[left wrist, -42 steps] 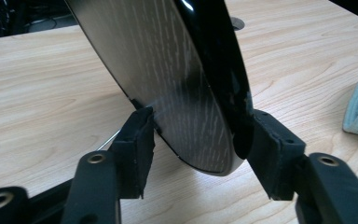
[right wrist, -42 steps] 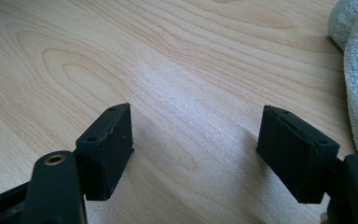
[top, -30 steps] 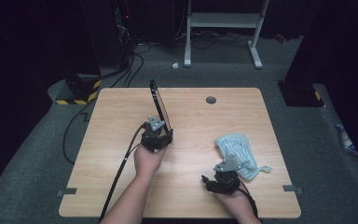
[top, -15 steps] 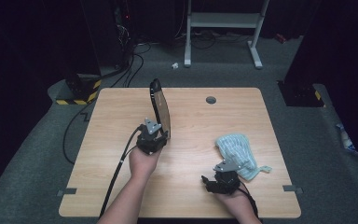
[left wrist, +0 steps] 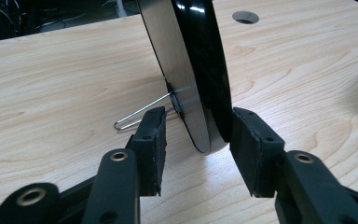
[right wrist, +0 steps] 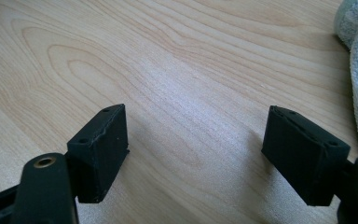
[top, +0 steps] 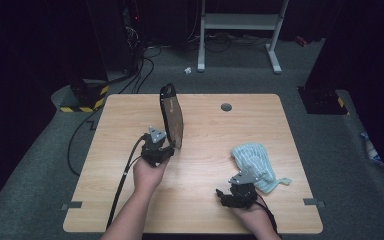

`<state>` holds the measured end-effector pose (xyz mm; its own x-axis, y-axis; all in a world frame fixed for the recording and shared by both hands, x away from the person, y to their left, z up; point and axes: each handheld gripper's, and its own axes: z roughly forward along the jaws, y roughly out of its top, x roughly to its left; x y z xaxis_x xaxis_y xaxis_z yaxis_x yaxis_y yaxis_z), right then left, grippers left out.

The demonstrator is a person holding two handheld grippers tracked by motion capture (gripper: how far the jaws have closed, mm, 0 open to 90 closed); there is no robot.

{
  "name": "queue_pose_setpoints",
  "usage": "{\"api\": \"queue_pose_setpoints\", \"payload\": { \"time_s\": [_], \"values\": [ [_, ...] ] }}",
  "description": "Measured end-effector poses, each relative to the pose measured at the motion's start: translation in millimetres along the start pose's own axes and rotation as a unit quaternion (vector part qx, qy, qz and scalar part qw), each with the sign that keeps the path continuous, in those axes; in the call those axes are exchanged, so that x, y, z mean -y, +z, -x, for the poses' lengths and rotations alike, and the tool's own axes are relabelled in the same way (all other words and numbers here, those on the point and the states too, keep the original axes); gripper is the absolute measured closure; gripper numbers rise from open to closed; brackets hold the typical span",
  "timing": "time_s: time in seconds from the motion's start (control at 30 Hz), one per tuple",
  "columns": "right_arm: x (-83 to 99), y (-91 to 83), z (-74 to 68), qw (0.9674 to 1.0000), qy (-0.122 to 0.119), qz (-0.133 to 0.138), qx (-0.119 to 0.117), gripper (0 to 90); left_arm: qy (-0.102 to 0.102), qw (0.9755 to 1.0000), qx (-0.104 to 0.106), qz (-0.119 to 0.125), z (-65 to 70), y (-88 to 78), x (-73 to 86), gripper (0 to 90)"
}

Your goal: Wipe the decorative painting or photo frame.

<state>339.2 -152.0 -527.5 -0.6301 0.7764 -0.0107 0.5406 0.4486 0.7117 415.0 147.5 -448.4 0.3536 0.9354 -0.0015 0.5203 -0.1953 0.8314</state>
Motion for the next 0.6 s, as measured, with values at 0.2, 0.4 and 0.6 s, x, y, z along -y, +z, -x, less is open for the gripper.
{"api": "queue_pose_setpoints", "payload": {
  "time_s": [0.2, 0.4, 0.6],
  "values": [
    [0.0, 0.0, 0.0, 1.0, 0.0, 0.0, 0.0, 22.2, 0.008, 0.9999, -0.002, -0.007, -3.2, 0.2, 1.2, 53.3],
    [-0.2, 0.2, 0.3, 1.0, 0.0, 0.001, 0.002, 22.2, 0.02, 0.9998, -0.002, -0.008, -7.0, -1.7, 4.1, 53.2],
    [-0.2, 0.3, 0.3, 1.0, 0.0, 0.001, 0.002, 22.3, 0.025, 0.9996, -0.007, -0.005, -14.7, -6.2, 6.4, 55.4]
  ]
}}
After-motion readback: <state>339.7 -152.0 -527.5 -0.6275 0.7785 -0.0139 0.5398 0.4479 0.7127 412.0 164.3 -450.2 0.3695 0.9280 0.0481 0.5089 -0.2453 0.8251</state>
